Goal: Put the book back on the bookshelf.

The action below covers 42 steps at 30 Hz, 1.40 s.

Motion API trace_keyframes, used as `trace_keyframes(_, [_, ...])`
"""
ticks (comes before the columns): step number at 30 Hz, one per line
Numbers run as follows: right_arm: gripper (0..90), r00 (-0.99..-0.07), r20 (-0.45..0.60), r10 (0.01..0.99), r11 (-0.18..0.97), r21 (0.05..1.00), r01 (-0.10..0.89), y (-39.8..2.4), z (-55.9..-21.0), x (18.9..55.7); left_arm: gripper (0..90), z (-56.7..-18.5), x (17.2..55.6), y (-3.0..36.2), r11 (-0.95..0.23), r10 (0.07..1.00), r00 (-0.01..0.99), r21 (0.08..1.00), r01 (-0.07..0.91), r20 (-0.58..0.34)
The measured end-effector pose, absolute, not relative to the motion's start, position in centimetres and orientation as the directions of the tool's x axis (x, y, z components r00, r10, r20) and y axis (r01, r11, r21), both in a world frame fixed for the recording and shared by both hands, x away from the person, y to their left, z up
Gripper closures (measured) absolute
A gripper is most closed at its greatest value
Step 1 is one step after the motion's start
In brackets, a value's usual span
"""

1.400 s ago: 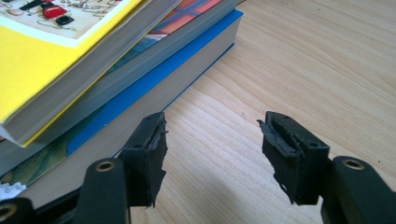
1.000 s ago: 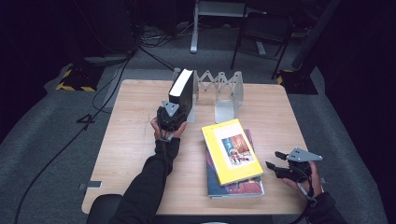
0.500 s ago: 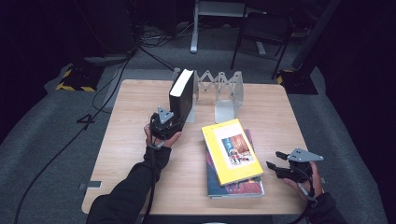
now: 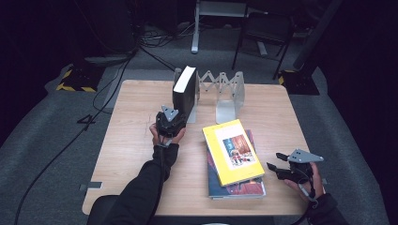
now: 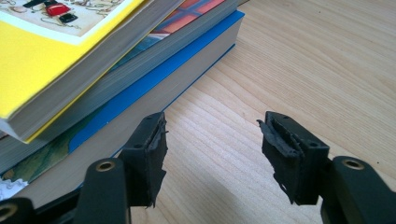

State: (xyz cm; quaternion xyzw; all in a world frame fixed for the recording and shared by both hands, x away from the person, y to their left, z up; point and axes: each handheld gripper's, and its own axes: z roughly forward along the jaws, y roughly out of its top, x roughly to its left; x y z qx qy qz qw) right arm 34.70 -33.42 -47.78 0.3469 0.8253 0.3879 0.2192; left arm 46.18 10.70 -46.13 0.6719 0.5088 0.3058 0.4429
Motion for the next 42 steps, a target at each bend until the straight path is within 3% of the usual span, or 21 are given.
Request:
trace_keyframes(9, [40.0,-0.665,-0.091,0.742,0.457,0.794,0.401,-33.4,-47.8,34.7,53.3,-45.9,47.3,10.1,0.006,0.978,0.183,0.899,0.438,-0.095])
trace_keyframes(23, [40.0,-0.667,-0.09,0.74,0.458,0.794,0.4,-33.4,-47.8,34.7,52.2,-46.0,47.7,9.6,-0.001,0.982,0.173,0.902,0.431,-0.081])
trace_keyframes(31, [39.8,-0.664,-0.086,0.743,0.449,0.799,0.399,-33.6,-47.5,34.6,51.6,-46.0,46.8,10.8,-0.075,0.959,0.279,0.897,0.435,-0.055])
trace_keyframes(37, [39.5,-0.668,-0.093,0.738,0.462,0.792,0.4,-33.3,-47.5,34.7,47.2,-45.6,46.3,12.2,-0.1,0.952,0.302,0.895,0.435,-0.041])
trace_keyframes(42, [39.3,-0.668,-0.086,0.739,0.454,0.796,0.399,-33.4,-47.4,34.6,45.1,-45.4,45.6,12.8,-0.188,0.921,0.39,0.88,0.435,0.004])
